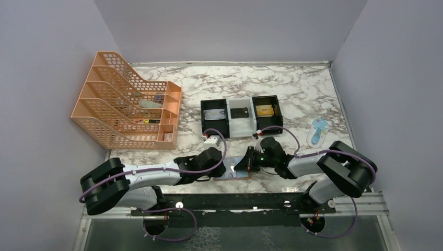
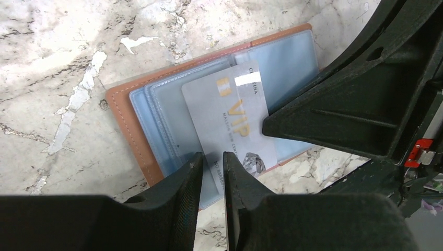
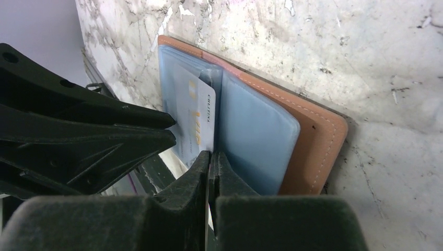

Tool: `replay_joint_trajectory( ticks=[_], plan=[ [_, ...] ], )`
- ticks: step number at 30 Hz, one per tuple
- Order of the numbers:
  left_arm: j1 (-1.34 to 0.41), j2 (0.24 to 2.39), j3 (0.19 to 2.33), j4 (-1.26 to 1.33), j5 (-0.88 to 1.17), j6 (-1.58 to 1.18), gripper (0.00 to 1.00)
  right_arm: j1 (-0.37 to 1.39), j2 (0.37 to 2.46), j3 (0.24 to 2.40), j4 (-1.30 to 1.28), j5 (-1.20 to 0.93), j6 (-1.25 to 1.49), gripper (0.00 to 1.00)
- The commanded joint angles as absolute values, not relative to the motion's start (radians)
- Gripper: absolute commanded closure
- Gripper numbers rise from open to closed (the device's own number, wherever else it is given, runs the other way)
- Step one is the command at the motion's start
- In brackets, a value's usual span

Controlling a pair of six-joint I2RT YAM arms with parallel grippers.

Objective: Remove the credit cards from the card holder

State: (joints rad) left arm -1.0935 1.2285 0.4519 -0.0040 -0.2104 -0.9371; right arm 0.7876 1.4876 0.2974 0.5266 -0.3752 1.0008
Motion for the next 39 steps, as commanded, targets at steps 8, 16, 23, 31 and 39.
replay_joint_trajectory(
  ticks=[8,16,23,31,39],
  plan=[
    [-1.097,1.242,0.428,-0.037,-0.235,-0.926,0.76,0.744,1.418,0.243,0.500,-0.395,1.003,0.99],
    [-1.097,1.263,0.452,-0.038,-0.210,-0.876,0.81,0.739,1.430,0.276,0.474,-0.391,0.993,0.90],
    [-1.096,1.259,0.459,-0.042,-0.194,-0.836,0.83,0.738,1.471,0.256,0.578,-0.393,1.018,0.77],
    [-1.097,1.301,0.474,-0.056,-0.191,-0.835,0.87,0.729,1.541,0.256,0.658,-0.448,1.040,0.77],
    [-1.096,1.305,0.483,-0.074,-0.192,-0.830,0.91,0.718,1.588,0.237,0.756,-0.516,1.030,0.75]
  ],
)
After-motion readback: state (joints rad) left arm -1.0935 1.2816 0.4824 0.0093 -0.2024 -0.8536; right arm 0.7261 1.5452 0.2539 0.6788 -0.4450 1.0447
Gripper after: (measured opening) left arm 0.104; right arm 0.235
